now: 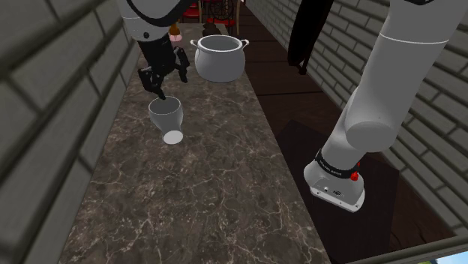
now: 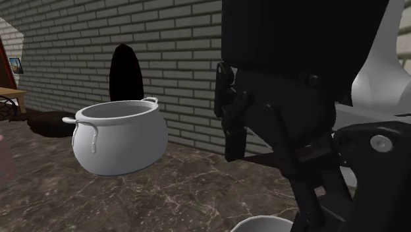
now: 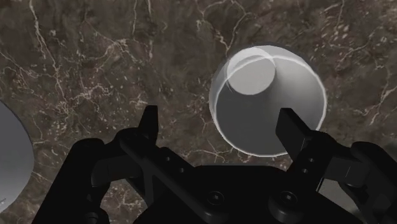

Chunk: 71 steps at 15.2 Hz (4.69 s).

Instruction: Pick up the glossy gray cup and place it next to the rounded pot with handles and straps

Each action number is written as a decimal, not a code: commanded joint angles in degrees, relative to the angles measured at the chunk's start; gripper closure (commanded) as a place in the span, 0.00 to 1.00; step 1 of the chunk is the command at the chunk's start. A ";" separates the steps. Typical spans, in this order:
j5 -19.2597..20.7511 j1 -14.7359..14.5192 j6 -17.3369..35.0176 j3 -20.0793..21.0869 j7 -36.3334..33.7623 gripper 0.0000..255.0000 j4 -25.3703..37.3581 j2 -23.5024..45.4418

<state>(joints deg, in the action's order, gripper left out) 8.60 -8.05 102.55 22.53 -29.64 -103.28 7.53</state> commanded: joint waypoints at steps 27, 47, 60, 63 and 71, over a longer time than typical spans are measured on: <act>0.94 0.06 3.97 -0.26 -0.72 1.00 -2.43 1.74; -0.15 -0.17 -10.82 0.08 1.19 1.00 10.86 -0.02; 0.66 -1.06 -21.61 0.42 1.68 1.00 23.59 2.08; 1.08 -1.45 -24.35 0.54 1.72 1.00 27.21 3.05; 2.90 -3.15 -32.51 0.89 1.72 1.00 38.97 6.96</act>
<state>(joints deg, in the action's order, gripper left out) 11.16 -10.85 71.38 23.35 -27.86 -66.30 13.77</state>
